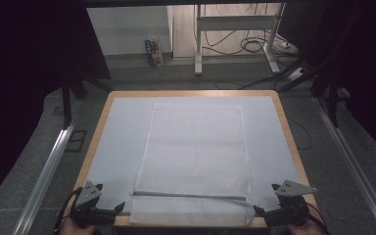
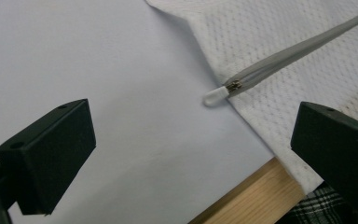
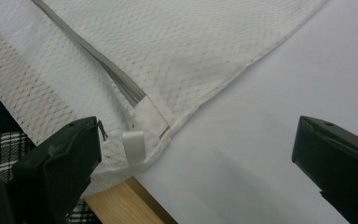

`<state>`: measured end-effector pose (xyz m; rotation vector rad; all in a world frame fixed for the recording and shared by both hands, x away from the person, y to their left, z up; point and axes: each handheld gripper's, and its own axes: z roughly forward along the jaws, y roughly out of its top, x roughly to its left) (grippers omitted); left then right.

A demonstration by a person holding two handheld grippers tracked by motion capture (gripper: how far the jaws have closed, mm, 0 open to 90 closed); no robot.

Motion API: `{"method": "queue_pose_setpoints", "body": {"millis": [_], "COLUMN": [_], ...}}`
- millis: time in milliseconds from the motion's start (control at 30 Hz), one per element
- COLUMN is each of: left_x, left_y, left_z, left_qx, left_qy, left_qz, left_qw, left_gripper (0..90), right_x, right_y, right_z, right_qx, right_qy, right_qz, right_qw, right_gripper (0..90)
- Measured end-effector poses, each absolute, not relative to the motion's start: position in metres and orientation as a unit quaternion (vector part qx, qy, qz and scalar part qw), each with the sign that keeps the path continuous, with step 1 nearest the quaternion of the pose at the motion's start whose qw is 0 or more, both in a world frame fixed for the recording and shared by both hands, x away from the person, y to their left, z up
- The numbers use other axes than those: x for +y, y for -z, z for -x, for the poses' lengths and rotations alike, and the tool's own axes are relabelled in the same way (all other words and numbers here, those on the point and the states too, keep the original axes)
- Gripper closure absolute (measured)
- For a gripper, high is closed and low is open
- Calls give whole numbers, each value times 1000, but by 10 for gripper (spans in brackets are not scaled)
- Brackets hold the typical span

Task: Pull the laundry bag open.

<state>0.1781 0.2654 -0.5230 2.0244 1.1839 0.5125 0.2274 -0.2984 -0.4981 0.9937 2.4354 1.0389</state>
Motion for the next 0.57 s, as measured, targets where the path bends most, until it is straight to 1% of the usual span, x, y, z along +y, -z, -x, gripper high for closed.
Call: {"method": "queue_pose_setpoints", "body": {"millis": [233, 300, 567], "left_x": [265, 265, 261], "left_y": [525, 525, 527], "left_z": [-181, -181, -182], "left_qx": [470, 470, 472], "left_qy": [-199, -200, -206], "left_qz": [-789, -789, -793], "left_qw": [342, 342, 324], "left_gripper": [4, 18, 16], "right_x": [-303, -303, -304], "right_y": [498, 499, 500], "right_z": [-227, -228, -229], "right_qx": [850, 849, 848], "right_qy": [-359, -357, -353], "right_qz": [-353, -359, -366], "right_qw": [155, 152, 150], "right_gripper": [7, 5, 0]}}
